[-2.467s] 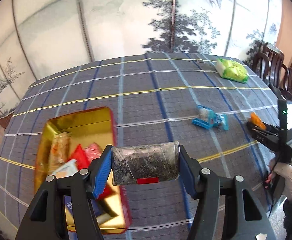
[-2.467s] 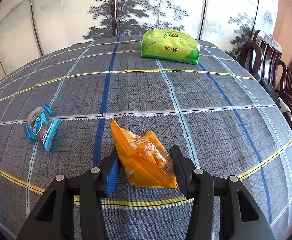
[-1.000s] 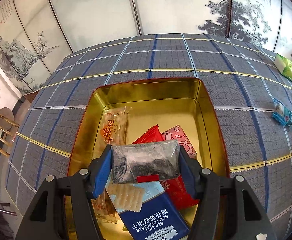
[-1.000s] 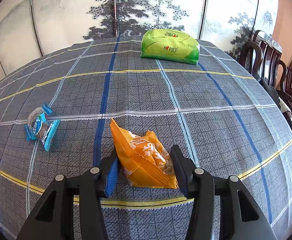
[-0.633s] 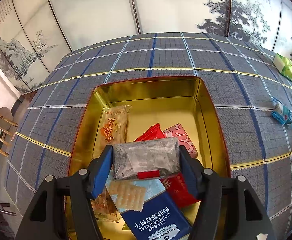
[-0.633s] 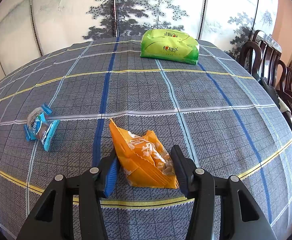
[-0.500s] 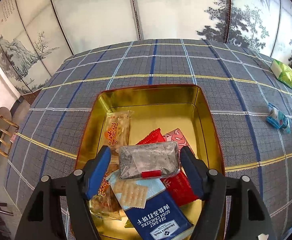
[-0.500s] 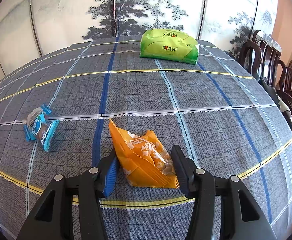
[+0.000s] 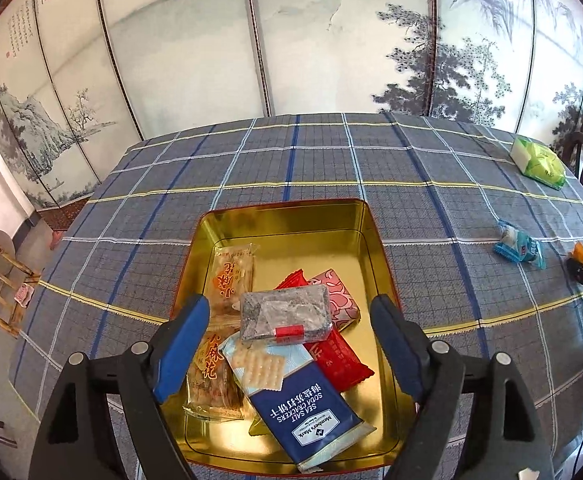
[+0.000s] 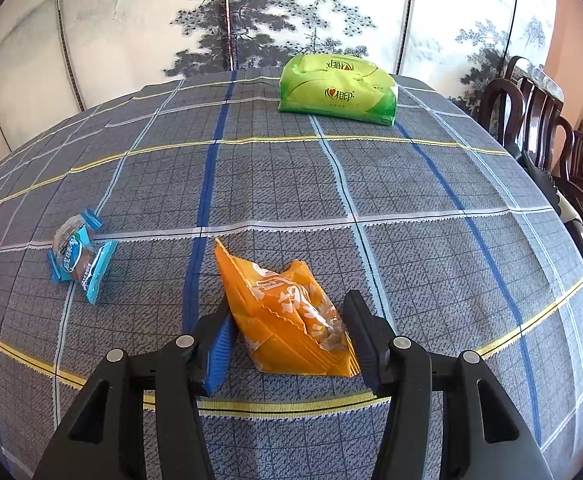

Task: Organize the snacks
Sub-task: 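Withdraw the left gripper from the tin while the right holds the orange chip bag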

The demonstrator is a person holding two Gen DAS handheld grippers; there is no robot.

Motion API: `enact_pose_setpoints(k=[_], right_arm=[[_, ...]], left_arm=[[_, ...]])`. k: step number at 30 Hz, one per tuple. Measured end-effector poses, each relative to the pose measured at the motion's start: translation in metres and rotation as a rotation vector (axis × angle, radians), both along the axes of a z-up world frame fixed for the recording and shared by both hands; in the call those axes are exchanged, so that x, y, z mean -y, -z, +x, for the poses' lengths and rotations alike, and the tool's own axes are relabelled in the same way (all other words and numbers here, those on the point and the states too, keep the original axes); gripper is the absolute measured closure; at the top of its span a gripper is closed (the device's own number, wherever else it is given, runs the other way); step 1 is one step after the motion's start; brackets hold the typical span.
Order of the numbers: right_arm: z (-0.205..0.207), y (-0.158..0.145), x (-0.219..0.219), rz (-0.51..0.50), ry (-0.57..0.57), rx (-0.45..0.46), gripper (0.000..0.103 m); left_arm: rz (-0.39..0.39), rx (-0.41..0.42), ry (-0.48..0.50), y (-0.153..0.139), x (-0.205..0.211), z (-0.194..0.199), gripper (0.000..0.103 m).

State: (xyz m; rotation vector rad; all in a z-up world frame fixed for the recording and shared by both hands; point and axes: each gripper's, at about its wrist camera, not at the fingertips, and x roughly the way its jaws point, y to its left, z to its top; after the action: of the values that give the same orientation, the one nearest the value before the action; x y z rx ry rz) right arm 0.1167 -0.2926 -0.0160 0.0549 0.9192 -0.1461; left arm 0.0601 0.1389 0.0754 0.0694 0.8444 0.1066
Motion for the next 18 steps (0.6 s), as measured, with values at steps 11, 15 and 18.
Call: enact_pose_setpoints(k=[11, 15, 18], right_arm=[[0.001, -0.002, -0.006, -0.009, 0.020, -0.017, 0.053], [0.002, -0.004, -0.014, -0.034, 0.023, -0.040, 0.057], [0.001, -0.009, -0.026, -0.060, 0.019, -0.034, 0.057]], left_arm=[[-0.028, -0.049, -0.014, 0.012, -0.006, 0.001, 0.023], [-0.012, -0.031, -0.041, 0.008, -0.010, -0.001, 0.017], [-0.014, -0.028, -0.054, 0.007, -0.015, -0.002, 0.016]])
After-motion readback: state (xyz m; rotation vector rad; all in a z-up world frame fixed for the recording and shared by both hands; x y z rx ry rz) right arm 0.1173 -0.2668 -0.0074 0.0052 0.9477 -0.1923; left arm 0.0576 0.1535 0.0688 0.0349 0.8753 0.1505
